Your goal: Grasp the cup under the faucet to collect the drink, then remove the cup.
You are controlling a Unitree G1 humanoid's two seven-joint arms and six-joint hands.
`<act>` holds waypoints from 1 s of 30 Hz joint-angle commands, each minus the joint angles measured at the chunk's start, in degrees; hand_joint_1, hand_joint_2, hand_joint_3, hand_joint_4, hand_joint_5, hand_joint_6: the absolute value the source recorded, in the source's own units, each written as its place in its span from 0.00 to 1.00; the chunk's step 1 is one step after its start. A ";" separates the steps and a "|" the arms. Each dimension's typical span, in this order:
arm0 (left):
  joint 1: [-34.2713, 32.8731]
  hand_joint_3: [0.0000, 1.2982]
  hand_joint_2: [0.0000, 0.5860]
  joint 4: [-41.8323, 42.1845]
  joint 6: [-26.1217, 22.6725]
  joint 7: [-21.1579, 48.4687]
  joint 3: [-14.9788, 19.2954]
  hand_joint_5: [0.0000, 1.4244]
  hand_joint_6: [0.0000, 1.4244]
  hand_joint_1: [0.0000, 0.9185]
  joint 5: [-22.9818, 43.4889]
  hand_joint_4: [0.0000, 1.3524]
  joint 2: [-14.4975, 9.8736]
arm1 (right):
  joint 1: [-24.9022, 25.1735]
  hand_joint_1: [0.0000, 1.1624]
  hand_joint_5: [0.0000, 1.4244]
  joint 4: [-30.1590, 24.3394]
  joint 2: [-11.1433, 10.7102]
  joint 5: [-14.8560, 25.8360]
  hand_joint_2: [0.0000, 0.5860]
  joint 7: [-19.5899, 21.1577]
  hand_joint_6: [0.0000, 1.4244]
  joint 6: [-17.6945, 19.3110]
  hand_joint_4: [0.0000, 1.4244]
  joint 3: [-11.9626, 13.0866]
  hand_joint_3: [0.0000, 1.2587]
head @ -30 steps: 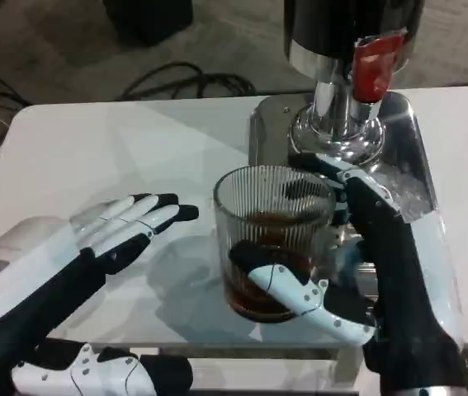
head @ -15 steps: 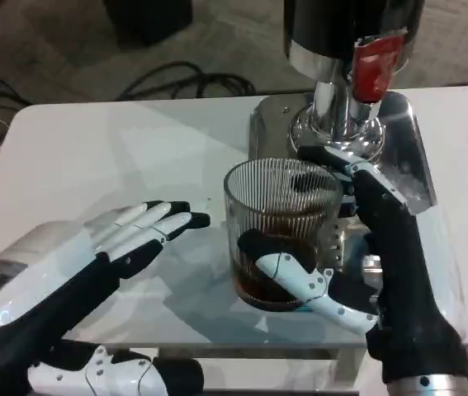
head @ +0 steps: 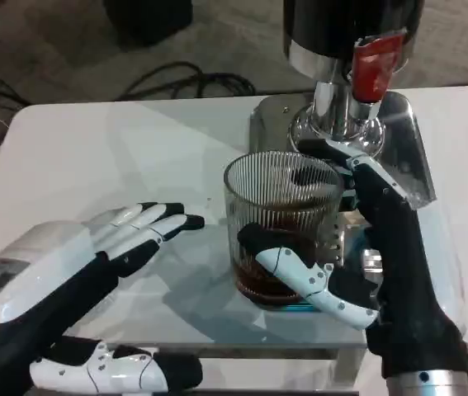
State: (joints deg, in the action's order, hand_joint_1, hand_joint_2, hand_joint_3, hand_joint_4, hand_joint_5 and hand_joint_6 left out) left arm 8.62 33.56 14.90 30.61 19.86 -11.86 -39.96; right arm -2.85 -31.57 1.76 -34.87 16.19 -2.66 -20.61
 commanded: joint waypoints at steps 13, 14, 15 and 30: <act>-0.69 0.07 0.01 -0.22 -2.79 -0.13 0.45 0.00 0.01 0.00 -1.76 0.00 -0.79 | -0.98 0.53 0.93 -1.97 -1.15 -0.18 0.79 -1.07 1.00 5.26 0.85 -1.13 0.81; -0.76 0.07 0.01 -0.27 -2.83 -0.09 0.41 0.00 0.01 0.00 -1.77 0.00 -0.81 | -0.99 0.53 0.94 -1.99 -1.20 -0.18 0.79 -1.08 1.00 5.33 0.85 -1.04 0.81; -0.84 0.07 0.01 -0.32 -2.89 -0.12 0.39 0.00 0.01 0.00 -1.86 0.00 -0.79 | -0.99 0.53 0.94 -2.01 -1.23 -0.18 0.79 -1.08 1.00 5.37 0.85 -0.99 0.82; -1.41 0.07 0.02 -0.87 -3.22 0.11 0.03 0.00 0.00 0.00 -1.98 0.00 -1.03 | -0.89 0.54 0.96 -2.24 -1.97 -0.19 0.77 -1.61 1.00 6.10 0.86 -0.27 0.82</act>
State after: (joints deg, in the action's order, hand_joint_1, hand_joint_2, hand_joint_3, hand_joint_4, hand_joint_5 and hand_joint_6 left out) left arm 6.90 33.00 11.83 30.59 19.89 -13.30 -40.07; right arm -3.85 -31.92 -0.57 -34.86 14.41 0.23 -20.59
